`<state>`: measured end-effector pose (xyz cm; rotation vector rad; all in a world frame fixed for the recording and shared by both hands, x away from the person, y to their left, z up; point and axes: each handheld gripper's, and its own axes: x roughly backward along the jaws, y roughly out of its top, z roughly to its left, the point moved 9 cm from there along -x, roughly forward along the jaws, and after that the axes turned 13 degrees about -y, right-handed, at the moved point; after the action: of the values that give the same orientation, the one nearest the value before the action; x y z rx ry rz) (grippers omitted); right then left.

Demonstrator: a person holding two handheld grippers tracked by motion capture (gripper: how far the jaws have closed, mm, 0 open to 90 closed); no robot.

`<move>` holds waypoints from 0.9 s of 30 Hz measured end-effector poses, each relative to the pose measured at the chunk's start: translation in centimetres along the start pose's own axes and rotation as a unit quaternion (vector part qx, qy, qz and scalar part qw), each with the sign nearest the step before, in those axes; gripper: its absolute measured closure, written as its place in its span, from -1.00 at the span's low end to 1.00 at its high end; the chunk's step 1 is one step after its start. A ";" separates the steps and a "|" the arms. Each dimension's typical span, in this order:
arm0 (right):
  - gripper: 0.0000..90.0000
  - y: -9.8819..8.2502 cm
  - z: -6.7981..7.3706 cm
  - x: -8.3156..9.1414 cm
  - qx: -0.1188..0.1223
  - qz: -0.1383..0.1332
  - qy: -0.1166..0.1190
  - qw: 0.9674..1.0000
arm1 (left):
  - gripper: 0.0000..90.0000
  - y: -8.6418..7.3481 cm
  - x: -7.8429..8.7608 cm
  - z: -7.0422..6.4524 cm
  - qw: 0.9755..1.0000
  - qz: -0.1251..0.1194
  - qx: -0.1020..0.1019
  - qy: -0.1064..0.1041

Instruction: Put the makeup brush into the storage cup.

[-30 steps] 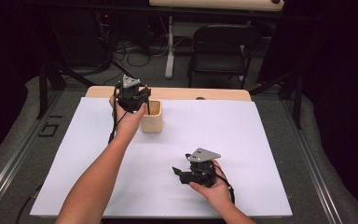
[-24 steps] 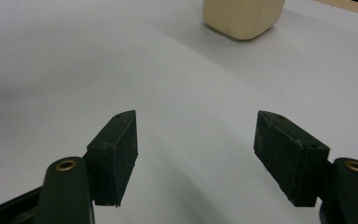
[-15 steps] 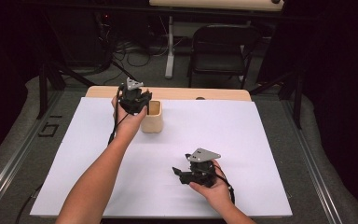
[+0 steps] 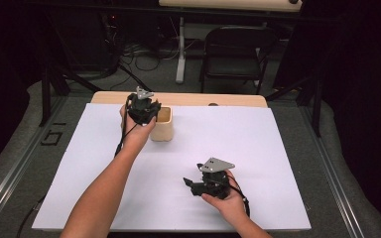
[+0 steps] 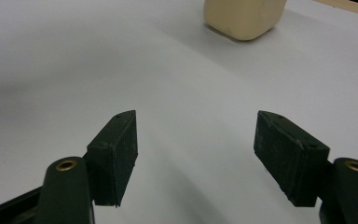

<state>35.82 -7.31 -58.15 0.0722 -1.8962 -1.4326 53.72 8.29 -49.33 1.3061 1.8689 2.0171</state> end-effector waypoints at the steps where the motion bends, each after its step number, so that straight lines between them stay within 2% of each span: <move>1: -0.32 0.0 0.0 0.0 0.000 0.000 0.000 1.000 | 0.86 0.0 0.0 0.0 1.000 0.000 -0.001 0.000; 27: -0.32 0.0 0.0 0.0 0.001 0.000 0.000 1.000 | 0.86 -1.6 -0.7 0.4 1.000 0.016 0.001 0.005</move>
<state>35.81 -7.29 -58.15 0.0739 -1.8969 -1.4315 53.67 8.58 -51.04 1.3378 1.8655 2.0415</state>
